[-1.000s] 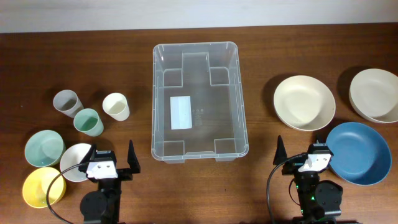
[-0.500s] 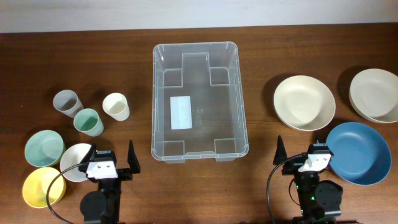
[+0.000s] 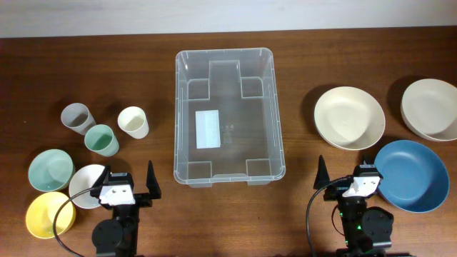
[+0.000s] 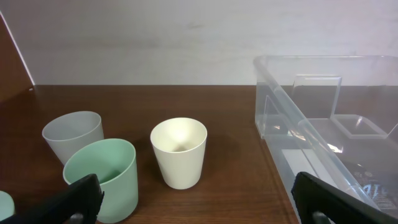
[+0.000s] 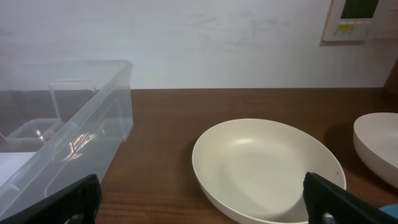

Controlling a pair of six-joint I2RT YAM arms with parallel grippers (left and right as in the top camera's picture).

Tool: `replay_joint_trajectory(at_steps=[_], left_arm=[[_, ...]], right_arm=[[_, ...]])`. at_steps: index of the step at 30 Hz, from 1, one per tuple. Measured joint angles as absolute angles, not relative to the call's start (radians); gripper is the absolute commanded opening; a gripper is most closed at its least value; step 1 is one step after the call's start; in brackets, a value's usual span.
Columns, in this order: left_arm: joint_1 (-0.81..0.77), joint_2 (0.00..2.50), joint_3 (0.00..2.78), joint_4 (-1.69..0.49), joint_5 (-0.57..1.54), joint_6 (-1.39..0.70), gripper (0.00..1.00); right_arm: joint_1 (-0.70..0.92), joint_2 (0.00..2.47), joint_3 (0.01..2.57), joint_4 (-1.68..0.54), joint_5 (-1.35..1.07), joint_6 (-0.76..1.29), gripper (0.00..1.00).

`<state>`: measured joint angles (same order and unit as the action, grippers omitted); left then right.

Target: Pack container

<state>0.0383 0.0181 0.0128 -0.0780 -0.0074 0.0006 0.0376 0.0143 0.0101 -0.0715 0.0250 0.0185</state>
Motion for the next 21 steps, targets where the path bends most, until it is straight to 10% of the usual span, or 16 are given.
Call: replay_joint_trajectory(at_steps=[21], left_arm=[[0.038, 0.221, 0.242, -0.123, -0.063, -0.068, 0.99]], right_arm=[[0.038, 0.11, 0.179, -0.226, 0.047, 0.132, 0.99]])
